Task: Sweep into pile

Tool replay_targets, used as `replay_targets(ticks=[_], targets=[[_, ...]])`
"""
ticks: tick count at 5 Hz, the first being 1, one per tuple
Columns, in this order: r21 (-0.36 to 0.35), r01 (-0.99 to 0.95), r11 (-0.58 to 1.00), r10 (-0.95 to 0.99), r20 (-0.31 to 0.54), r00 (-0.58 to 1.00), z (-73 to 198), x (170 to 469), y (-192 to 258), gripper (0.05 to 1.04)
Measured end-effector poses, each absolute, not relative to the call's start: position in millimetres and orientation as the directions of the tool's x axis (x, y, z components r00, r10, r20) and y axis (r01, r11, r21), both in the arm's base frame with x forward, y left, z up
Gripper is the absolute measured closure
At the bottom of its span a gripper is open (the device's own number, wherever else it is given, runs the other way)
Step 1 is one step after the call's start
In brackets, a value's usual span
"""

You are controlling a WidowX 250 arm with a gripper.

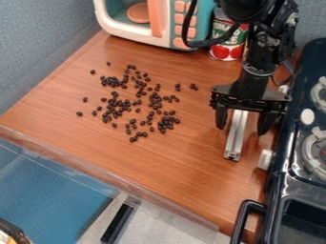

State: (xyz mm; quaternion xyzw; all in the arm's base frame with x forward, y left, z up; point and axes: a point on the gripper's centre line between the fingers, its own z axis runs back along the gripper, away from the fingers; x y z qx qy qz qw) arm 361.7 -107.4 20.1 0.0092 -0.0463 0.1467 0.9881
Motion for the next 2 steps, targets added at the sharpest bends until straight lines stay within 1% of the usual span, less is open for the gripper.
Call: replay_targets(ticks=[1, 2], targets=[[0.0, -0.304, 0.953, 0.303, 0.079, 0.95, 17.7, 359.9, -102.9, 0.424], [-0.016, -0.297, 0.955, 0.297, 0.058, 0.953, 25.2, 354.0, -101.3, 0.692]])
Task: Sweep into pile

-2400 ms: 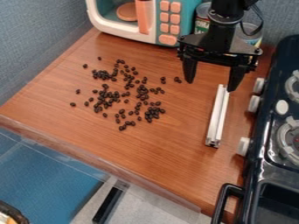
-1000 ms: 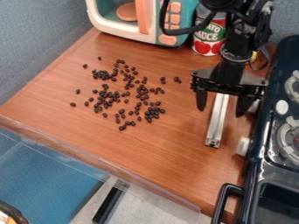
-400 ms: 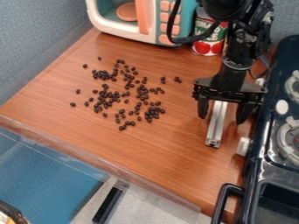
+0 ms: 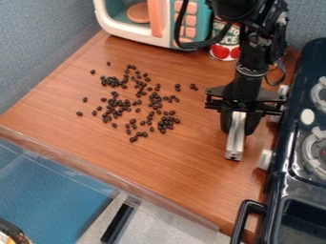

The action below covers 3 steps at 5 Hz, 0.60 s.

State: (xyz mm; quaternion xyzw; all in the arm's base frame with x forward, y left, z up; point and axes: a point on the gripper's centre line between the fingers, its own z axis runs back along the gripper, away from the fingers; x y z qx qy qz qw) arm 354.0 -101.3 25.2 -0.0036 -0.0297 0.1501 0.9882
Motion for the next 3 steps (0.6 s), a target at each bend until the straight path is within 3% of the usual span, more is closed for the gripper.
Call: replay_targets(ticks=[3], targets=[[-0.081, -0.223, 0.971, 0.226, 0.024, 0.974, 69.5, 353.4, -61.9, 0.711]])
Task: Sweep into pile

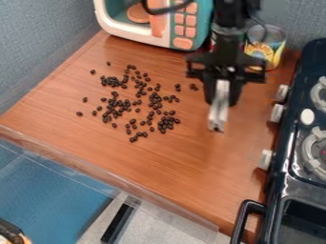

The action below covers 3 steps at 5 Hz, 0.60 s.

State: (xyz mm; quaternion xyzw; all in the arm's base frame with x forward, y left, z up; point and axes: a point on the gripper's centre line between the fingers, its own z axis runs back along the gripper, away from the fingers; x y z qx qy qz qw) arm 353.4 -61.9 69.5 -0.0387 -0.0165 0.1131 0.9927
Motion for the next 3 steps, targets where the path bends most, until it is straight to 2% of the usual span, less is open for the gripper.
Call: replay_targets(ticks=[1, 2, 3], targets=[[-0.044, -0.131, 0.99, 0.134, 0.047, 0.99, 86.5, 350.3, -33.3, 0.711], [0.006, -0.094, 0.996, 0.093, 0.034, 0.995, 98.3, 336.3, 18.7, 0.711], [0.049, -0.025, 0.999, 0.021, 0.069, 0.997, 107.6, 323.2, 51.9, 0.711]])
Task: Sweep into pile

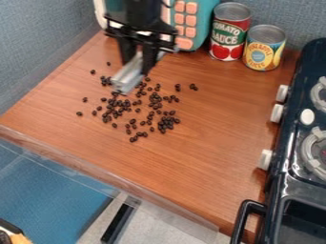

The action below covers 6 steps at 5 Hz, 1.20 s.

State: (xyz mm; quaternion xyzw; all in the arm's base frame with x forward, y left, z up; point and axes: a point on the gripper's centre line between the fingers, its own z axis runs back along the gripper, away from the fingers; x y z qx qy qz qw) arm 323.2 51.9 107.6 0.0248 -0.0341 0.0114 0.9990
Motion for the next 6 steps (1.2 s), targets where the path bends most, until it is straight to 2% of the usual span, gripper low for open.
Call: replay_targets(ticks=[1, 2, 3, 6], targets=[[0.073, -0.049, 0.996, 0.042, 0.093, 0.995, 107.6, 315.4, 98.6, 0.711], [0.112, -0.027, 0.993, 0.012, 0.133, 0.991, 107.4, 319.2, 116.8, 0.711], [0.145, -0.071, 0.987, 0.052, 0.13, 0.99, 87.3, 321.1, 141.3, 0.711], [0.138, -0.146, 0.98, 0.124, 0.153, 0.98, 62.4, 343.0, 200.8, 0.712]])
